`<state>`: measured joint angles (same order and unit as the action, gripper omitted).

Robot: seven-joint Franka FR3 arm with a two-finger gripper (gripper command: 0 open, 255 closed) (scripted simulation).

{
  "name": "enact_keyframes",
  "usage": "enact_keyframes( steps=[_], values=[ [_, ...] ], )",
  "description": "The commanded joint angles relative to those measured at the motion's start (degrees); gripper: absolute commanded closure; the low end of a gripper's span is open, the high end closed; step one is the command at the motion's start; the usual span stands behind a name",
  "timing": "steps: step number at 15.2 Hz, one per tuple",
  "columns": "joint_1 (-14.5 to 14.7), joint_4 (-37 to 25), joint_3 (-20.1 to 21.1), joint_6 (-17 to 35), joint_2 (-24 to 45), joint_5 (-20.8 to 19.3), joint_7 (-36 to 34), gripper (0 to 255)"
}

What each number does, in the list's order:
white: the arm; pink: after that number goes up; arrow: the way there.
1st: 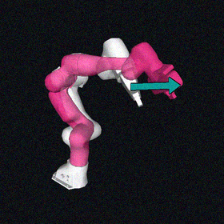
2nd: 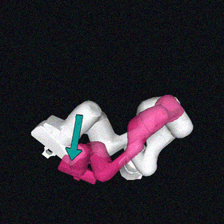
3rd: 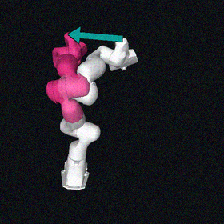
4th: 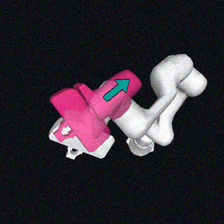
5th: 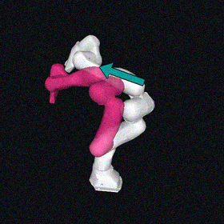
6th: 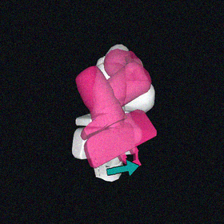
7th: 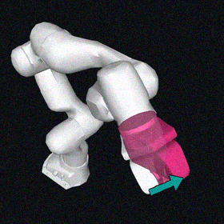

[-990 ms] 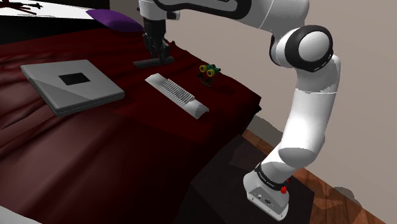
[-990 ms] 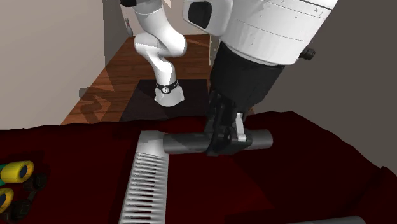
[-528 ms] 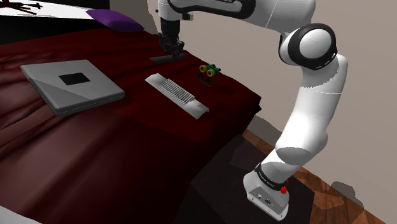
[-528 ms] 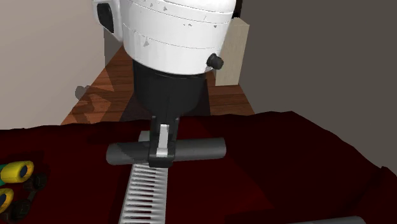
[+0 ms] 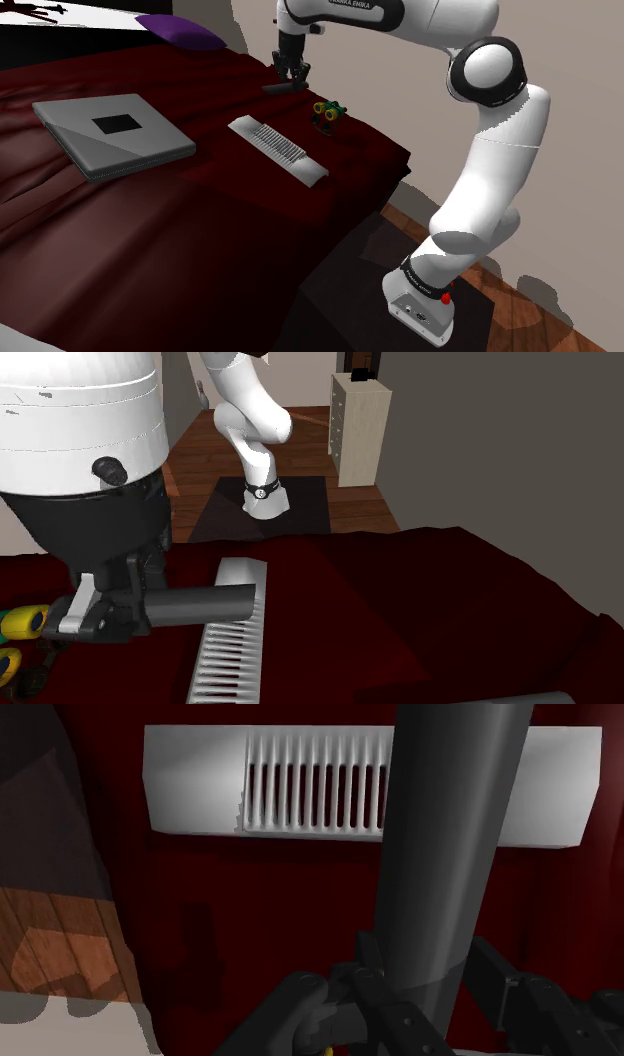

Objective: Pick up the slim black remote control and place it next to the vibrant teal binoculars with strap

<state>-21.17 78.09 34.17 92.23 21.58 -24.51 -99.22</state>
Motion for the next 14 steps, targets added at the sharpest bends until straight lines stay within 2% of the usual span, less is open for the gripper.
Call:
enact_keyframes(
  steps=[1, 7, 9, 14],
  values=[
    [-1.4, -1.0, -0.8, 0.4, 0.8, -0.3, 2.4, 255],
    [-4.8, -6.2, -3.1, 0.3, 4.3, -1.5, 9.1, 255],
    [-6.0, -10.1, -4.2, -0.3, 6.9, -2.3, 12.3, 255],
    [-7.0, -5.3, -4.2, 3.7, 6.3, -2.2, 11.3, 255]
  ],
)
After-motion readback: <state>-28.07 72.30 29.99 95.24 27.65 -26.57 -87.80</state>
